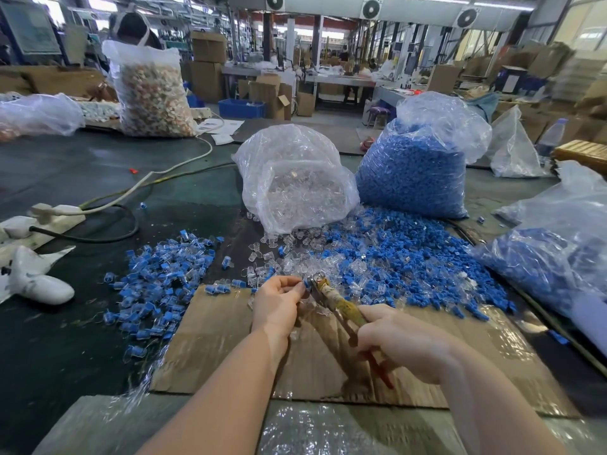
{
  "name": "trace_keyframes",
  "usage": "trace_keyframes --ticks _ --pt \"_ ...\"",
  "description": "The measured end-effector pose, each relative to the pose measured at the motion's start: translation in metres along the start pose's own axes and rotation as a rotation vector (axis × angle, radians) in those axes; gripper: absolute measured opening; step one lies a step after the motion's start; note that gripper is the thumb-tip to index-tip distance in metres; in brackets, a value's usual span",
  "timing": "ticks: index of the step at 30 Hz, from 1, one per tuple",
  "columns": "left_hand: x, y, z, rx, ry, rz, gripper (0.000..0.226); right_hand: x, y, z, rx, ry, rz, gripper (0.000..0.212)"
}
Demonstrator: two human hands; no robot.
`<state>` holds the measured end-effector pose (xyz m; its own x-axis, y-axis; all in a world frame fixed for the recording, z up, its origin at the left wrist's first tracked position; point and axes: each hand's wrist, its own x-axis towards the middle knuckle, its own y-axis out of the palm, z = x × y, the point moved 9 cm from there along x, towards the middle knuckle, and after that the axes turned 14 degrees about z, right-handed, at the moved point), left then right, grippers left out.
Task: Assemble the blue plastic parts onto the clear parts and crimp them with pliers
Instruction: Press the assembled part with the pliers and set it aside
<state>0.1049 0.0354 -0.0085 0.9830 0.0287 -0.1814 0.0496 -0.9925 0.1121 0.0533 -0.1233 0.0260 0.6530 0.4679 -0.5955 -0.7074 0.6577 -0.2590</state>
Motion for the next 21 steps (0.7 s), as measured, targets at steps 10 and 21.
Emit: trace_keyframes --ticks 10,21 --pt "0.000 -0.001 0.000 -0.021 -0.011 -0.005 0.006 -0.005 0.001 0.010 -0.002 -0.055 -0.021 0.038" --pt "-0.002 -0.002 0.000 -0.023 -0.009 -0.010 0.007 0.002 0.004 0.012 0.019 -0.149 -0.090 0.039"
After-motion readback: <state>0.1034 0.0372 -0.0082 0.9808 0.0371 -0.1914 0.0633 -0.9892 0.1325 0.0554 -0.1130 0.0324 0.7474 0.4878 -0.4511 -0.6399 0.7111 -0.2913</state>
